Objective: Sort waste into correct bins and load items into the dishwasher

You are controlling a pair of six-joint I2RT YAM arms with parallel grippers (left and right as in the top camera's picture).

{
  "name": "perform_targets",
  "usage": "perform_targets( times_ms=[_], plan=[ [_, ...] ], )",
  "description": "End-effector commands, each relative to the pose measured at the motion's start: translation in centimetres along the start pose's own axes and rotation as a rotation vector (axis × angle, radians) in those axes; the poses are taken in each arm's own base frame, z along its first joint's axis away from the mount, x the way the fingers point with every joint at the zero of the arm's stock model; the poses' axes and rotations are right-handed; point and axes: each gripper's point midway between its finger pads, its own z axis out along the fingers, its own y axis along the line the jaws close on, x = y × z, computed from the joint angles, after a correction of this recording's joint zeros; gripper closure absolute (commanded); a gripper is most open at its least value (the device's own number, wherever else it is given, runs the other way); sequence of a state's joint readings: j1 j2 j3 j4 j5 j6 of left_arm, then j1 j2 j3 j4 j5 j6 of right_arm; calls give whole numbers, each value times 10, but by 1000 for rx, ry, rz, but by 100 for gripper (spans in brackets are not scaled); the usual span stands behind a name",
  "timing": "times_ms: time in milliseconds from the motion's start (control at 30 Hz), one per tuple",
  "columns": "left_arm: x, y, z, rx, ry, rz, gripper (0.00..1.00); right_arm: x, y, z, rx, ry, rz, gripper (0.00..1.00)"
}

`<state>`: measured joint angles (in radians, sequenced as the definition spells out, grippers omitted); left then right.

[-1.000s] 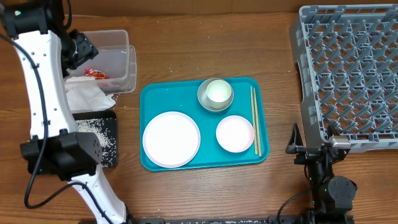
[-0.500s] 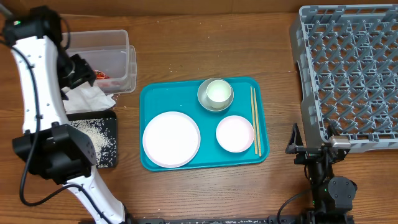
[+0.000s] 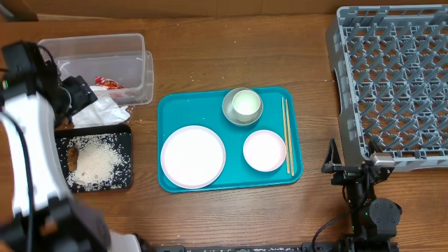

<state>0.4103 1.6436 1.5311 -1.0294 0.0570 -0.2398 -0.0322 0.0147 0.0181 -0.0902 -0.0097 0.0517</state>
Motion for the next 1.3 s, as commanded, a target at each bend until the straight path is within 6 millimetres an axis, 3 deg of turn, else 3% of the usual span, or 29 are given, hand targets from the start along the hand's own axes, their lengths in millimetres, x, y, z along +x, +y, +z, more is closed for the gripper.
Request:
perform_targets(
  times_ms=[0, 167, 533, 800, 1100, 1267],
  plan=[
    [13, -3, -4, 46, -78, 93, 8, 1, -2, 0, 11, -9, -3, 0],
    [37, 4, 39, 35, -17, 92, 9, 1, -2, 0, 11, -9, -3, 0],
    [19, 9, 104, 7, -52, 97, 5, 1, -2, 0, 11, -9, -3, 0],
    [4, 3, 123, 30, -107, 210, 7, 1, -2, 0, 11, -9, -3, 0],
    [19, -30, 149, 193, -59, 333, 9, 1, -2, 0, 11, -9, -3, 0],
    [10, -38, 151, 203, -106, 352, 15, 1, -2, 0, 11, -9, -3, 0]
  ],
)
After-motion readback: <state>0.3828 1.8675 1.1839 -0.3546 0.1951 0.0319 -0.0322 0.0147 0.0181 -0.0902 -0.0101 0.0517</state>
